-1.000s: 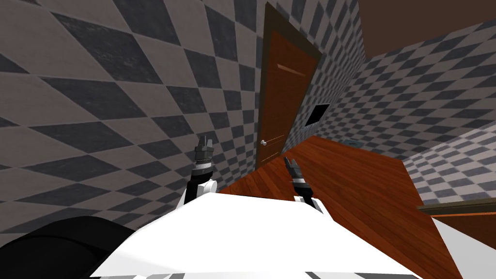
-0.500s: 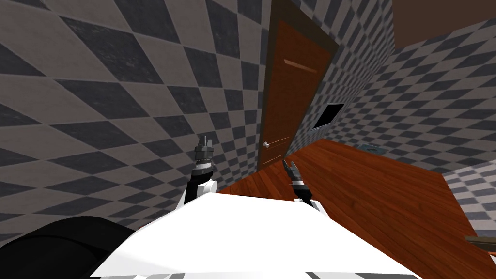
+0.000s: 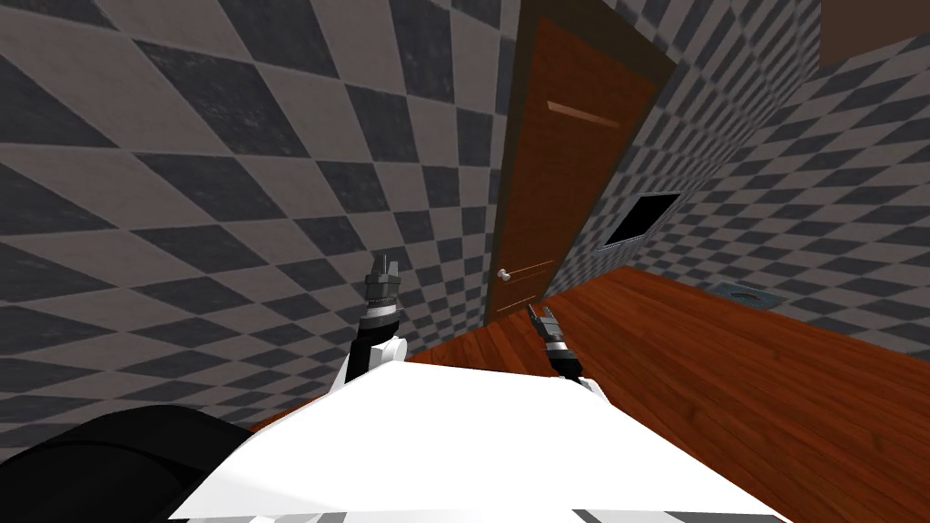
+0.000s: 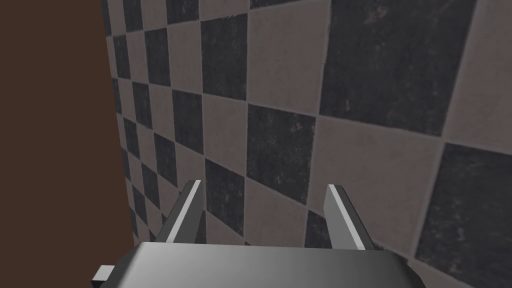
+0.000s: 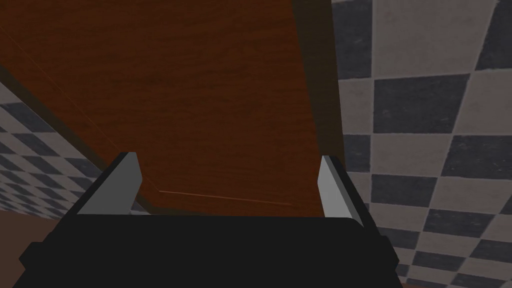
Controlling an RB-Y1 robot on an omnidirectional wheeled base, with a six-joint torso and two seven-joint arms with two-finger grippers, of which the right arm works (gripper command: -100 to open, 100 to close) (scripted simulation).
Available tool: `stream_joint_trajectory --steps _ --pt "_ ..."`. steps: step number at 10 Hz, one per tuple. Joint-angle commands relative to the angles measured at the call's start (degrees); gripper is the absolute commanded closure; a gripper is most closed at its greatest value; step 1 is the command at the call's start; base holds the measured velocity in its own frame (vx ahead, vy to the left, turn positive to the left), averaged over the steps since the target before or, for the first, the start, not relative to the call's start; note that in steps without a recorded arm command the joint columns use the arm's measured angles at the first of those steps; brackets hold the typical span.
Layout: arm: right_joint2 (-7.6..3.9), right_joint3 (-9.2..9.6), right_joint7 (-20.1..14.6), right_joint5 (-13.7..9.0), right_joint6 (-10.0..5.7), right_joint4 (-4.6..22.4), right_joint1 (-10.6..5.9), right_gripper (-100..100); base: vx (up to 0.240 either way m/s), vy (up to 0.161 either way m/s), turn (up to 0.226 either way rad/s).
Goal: Pull the door open
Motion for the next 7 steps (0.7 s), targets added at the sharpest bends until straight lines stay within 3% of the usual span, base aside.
stream_joint_trajectory --steps 1,7 --pt "-0.05 -0.49 2.36 1.37 -0.88 2.71 -0.56 -100 0.093 -0.089 0.237" --pt "0.07 -1.79 8.24 4.67 -3.46 10.08 -2.2 -100 0.092 -0.095 0.153"
